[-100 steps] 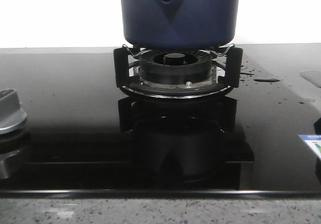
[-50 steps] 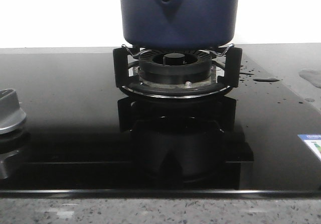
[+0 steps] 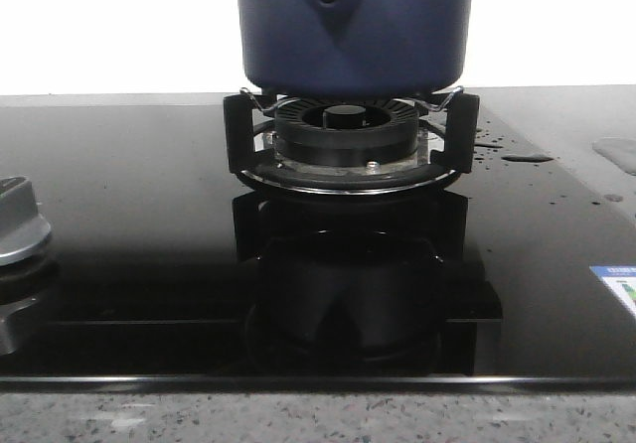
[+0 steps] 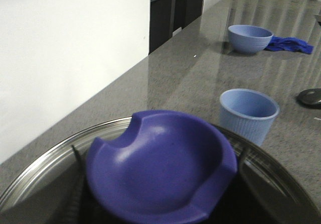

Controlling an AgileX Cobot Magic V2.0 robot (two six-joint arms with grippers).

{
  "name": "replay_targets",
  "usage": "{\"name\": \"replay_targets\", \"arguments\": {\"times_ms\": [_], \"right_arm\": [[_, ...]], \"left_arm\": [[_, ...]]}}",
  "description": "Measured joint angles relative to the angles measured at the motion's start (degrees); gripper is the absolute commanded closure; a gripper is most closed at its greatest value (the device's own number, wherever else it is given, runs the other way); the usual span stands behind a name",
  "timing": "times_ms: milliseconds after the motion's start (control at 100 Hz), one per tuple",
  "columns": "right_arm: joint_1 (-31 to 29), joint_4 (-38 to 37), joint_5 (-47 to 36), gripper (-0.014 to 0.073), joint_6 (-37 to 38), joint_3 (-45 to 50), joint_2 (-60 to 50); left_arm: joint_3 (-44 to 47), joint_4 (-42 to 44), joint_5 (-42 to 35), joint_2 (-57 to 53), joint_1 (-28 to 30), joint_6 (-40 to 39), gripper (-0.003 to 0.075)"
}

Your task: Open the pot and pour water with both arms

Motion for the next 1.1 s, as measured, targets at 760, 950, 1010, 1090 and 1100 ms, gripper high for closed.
{"name": "replay_targets", "arguments": {"times_ms": [760,950,1010,1090,1100], "right_arm": [[0.0,0.1,0.34,0.0659,0.13,0.0,-0.08],[0.0,0.1,0.34,0.0659,0.13,0.0,-0.08],[0.0,0.1,0.34,0.0659,0.0,0.0,-0.08],[0.0,0.1,0.34,0.0659,0.0,0.0,-0.08],[0.0,0.1,0.34,0.0659,0.0,0.0,-0.08]], "left_arm": [[-4.33,2.61,2.59,4.72,-0.16,0.64,0.0484],[-4.5,2.51,2.95,4.72,-0.16,0.64,0.0103],[-4.59,2.14,2.95,4.17,-0.16,0.64,0.0083],[-4.59,2.0,2.84,2.4,-0.04,0.64,0.0128],[-4.59,2.0,2.84,2.18,-0.04,0.64,0.0145]]}}
